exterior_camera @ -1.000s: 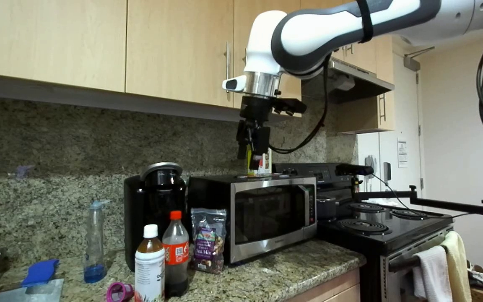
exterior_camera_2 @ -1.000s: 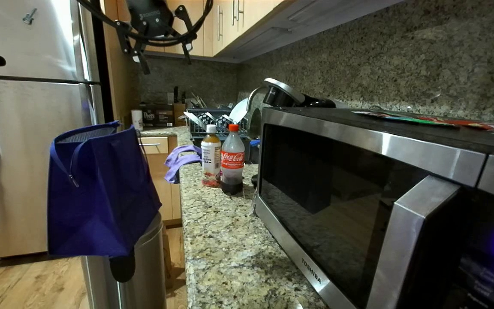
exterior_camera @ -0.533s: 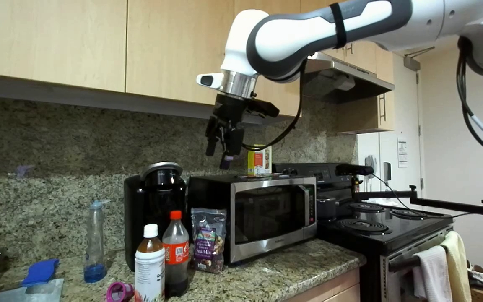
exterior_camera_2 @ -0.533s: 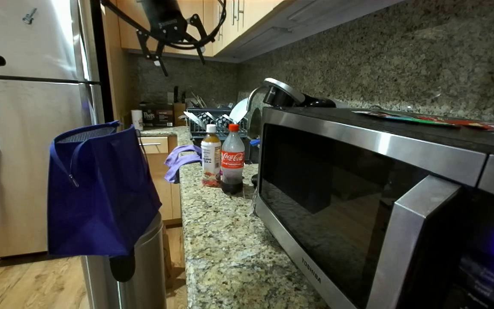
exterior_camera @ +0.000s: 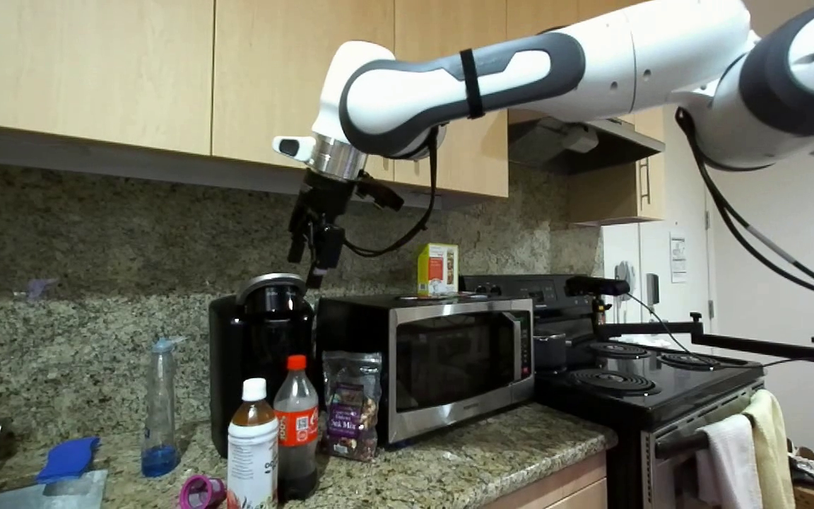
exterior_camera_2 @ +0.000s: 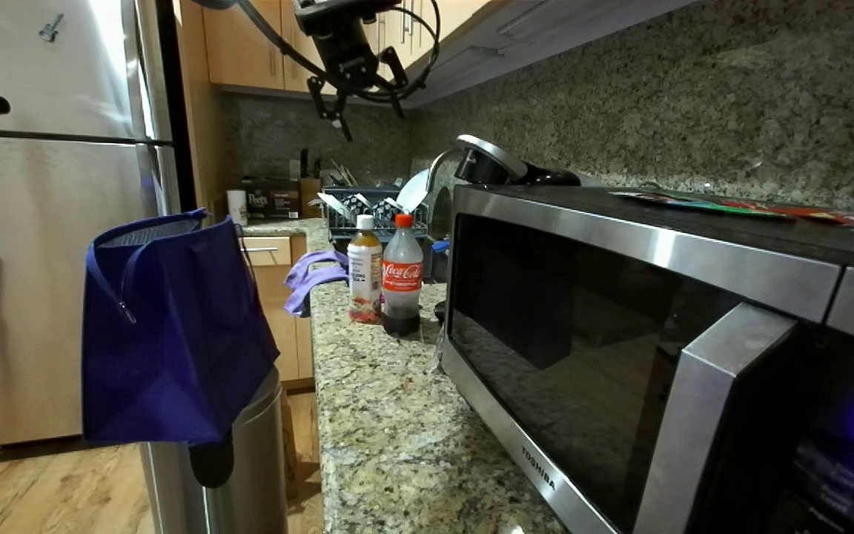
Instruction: Close the lid of the machine beside the microwave
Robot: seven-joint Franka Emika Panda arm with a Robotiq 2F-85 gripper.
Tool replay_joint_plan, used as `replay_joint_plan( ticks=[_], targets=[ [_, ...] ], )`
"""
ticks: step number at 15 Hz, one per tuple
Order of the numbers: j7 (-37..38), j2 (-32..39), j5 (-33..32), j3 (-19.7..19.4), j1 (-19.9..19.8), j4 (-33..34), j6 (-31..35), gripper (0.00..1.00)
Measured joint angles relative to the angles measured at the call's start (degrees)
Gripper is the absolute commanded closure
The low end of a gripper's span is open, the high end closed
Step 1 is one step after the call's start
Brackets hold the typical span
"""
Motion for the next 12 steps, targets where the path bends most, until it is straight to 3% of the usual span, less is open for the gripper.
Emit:
replay_joint_plan(
  ticks=[6, 12],
  targets=[
    [-0.26, 6.73, -0.25, -0.03, -0.99, 12.32, -0.14, 0.0],
    [-0.35, 13.1, -3.1, -1.48, -0.58, 19.46, 0.64, 0.0]
  ],
)
